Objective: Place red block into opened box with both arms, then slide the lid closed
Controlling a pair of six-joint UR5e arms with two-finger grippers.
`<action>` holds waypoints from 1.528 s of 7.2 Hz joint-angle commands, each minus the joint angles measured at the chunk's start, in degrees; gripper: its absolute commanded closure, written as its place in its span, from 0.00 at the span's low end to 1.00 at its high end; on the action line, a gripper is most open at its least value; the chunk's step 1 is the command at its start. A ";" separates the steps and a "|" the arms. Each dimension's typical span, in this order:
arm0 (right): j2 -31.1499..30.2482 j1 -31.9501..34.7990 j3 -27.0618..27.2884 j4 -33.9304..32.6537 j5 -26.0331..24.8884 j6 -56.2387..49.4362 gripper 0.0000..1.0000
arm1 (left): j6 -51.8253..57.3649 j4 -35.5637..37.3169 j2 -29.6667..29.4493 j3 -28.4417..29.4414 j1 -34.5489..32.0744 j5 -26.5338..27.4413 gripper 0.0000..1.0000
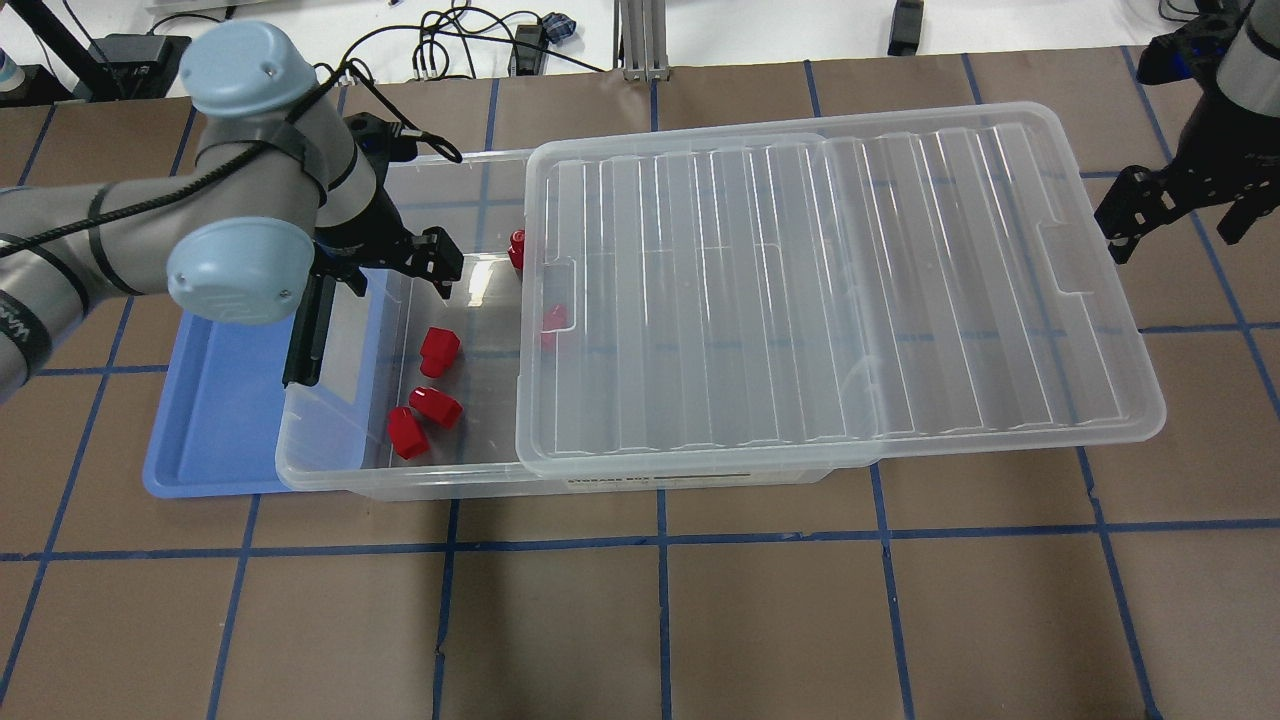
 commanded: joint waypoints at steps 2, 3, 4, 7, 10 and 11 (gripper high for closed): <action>0.82 -0.07 0.15 -0.17 -0.44 -0.09 0.00 | -0.09 -14.25 6.32 9.15 -0.72 -0.98 0.00; 0.91 -0.08 0.15 -0.78 -0.70 -0.26 0.00 | -0.09 -14.27 8.25 9.16 -2.90 -0.90 0.00; 1.78 -0.51 0.07 -1.31 -0.88 -0.52 0.00 | -0.35 -14.36 8.27 9.33 -4.14 -0.81 0.00; 3.89 -5.78 0.07 -2.62 -0.53 -0.88 0.00 | -3.42 -22.69 6.78 14.49 -4.06 -0.72 0.00; 5.65 -5.61 1.46 -5.71 0.18 -0.62 0.00 | -2.56 -24.99 8.69 15.16 -4.86 -0.81 0.00; 5.92 -5.26 1.56 -5.71 0.26 -0.44 0.00 | -2.73 -24.73 8.71 15.57 -4.59 -1.07 0.00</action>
